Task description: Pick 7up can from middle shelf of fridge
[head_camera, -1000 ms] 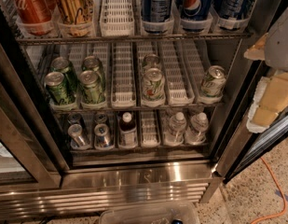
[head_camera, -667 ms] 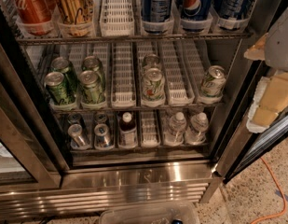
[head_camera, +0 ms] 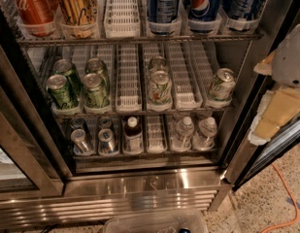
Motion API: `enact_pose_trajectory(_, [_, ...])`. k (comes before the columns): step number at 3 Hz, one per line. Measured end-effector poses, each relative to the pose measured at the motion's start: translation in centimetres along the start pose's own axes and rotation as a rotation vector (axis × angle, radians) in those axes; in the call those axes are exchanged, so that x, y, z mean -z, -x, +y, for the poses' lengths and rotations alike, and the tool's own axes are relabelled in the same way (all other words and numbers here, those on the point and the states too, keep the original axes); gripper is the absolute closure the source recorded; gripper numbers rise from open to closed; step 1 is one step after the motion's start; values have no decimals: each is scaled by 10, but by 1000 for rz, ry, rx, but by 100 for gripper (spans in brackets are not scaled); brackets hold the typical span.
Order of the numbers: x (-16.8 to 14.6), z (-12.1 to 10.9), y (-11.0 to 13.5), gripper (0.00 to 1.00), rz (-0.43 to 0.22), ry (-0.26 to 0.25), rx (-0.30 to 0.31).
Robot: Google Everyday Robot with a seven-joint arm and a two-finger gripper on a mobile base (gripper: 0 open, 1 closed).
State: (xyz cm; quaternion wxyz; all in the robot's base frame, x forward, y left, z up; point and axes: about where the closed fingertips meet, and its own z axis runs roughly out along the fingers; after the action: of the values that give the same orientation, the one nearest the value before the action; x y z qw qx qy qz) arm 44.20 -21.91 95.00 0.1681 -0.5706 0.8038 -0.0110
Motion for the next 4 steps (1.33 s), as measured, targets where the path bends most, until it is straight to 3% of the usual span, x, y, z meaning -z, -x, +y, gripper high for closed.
enact_pose_trajectory(1, [-23,8,-7,0,-85,25,-93])
enact_pose_trajectory(2, [-44,15,-13,0,-174,6,-201])
enact_pose_trajectory(3, [-62,21,-15,0,-228,-60,-299])
enact_pose_trajectory(4, [-80,22,-10,0,-274,-116,-348])
